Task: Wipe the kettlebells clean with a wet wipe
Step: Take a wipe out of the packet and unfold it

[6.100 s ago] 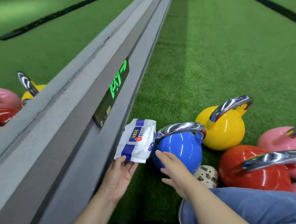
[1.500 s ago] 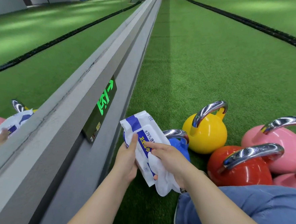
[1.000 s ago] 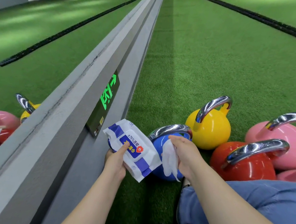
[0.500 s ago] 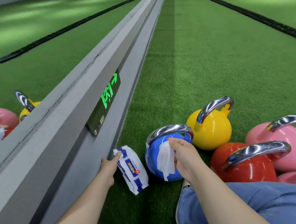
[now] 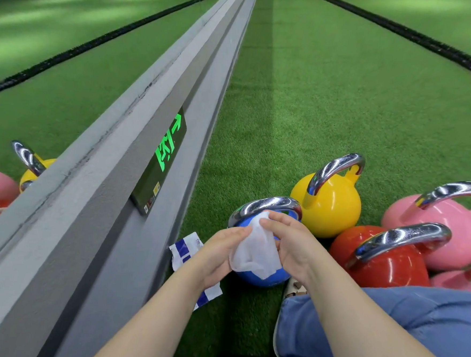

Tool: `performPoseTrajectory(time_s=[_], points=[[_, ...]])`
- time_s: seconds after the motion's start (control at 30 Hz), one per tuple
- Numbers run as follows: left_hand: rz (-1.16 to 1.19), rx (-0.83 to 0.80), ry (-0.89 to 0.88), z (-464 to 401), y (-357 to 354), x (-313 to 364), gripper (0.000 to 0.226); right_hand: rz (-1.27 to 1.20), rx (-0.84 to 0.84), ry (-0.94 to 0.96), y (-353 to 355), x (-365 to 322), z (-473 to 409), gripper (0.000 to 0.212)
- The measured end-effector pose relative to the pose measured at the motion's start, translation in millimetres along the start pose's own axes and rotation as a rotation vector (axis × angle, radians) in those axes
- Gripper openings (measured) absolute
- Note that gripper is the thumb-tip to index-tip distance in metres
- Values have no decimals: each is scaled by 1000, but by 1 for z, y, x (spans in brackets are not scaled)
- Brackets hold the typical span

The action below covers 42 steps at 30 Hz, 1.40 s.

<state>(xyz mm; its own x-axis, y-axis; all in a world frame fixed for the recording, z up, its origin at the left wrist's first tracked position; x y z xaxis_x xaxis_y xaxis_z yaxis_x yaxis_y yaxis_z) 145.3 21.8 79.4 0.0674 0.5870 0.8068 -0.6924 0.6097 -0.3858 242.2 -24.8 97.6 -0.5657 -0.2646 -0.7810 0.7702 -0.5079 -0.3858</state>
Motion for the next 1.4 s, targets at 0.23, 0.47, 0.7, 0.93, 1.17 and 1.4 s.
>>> performPoseTrajectory(time_s=[0.23,0.47,0.7,0.93,1.17,1.4], points=[[36,99,-106,10,24,22,15,346,-17,-40,-2,6,0,25],[-82,38,-115,15,20,28,11,383,-12,-25,1,2,-2,7],[-329,148,-233,16,19,37,3,41,-298,-190,-14,6,10,28],[-893,128,-185,15,26,46,22,-245,-82,-11,4,-10,3,30],[-96,169,-146,11,35,32,23,-348,214,71,29,-17,5,24],[119,424,-296,-3,57,33,21,295,78,-316,25,12,6,26]])
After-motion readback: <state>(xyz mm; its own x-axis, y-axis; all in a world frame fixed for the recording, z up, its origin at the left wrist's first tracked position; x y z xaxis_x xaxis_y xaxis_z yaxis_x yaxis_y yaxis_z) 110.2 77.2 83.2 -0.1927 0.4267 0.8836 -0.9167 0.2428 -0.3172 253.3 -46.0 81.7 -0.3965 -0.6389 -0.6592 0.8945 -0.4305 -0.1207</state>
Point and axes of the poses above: each hand's wrist, its own z-axis away from the middle knuckle, its own y-axis out of the back of the hand, x = y × z, the point moved 7 cm from there along -z, towards the middle knuckle, and after that the axes turned 1 degree about z, right-handed, at the moved point
